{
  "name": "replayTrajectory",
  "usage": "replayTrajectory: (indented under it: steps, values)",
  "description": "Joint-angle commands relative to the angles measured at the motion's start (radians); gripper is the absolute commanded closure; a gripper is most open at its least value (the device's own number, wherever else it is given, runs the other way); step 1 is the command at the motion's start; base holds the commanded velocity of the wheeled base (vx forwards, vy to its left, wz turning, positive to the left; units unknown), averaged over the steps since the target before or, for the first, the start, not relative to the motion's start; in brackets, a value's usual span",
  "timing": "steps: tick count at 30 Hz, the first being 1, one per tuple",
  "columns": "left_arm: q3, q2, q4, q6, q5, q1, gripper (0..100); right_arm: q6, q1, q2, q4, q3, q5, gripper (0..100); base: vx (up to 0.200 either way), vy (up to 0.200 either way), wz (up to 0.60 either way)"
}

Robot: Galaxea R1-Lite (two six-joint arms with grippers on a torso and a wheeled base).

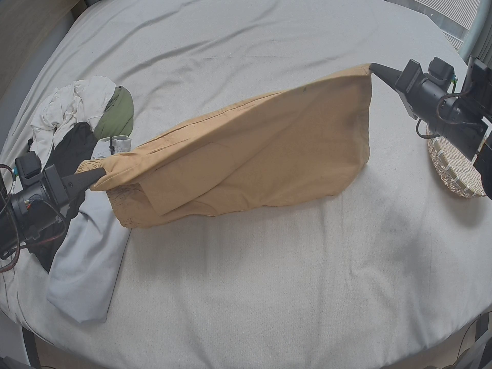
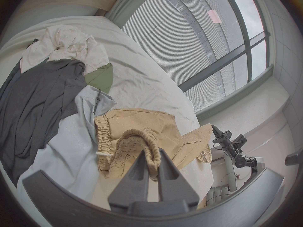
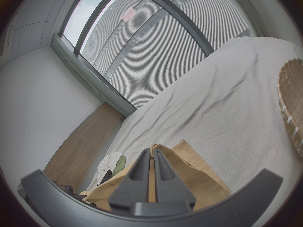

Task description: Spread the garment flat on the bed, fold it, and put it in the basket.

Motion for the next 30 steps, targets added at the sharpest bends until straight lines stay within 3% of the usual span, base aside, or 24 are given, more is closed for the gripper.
replayTrajectory:
  steps: [1, 21, 22, 23, 24, 30]
  values:
    - [-0.001, 0.051, -0.004, -0.001, -0.001, 0.005, 100, 0.0, 0.0, 0.073, -0.014, -0.029, 0.0, 100, 0.0, 0.0, 0.0]
    - [-0.044, 0.144, -0.013, -0.017, 0.004, 0.006, 100, -0.003, -0.009, 0.21, -0.029, -0.147, 0.004, 100, 0.0, 0.0, 0.0]
    - [-0.044, 0.144, -0.013, -0.017, 0.004, 0.006, 0, -0.003, -0.009, 0.21, -0.029, -0.147, 0.004, 100, 0.0, 0.0, 0.0]
    - [-0.044, 0.144, -0.013, -0.017, 0.004, 0.006, 0, -0.003, -0.009, 0.21, -0.029, -0.147, 0.004, 100, 0.0, 0.0, 0.0]
    - [-0.073, 0.154, -0.013, -0.06, 0.024, 0.006, 0, -0.001, -0.018, 0.228, -0.032, -0.167, 0.004, 0, 0.0, 0.0, 0.0]
    - [-0.1, 0.167, -0.013, -0.084, 0.056, 0.016, 0, 0.0, -0.034, 0.233, -0.03, -0.184, -0.004, 0, 0.0, 0.0, 0.0]
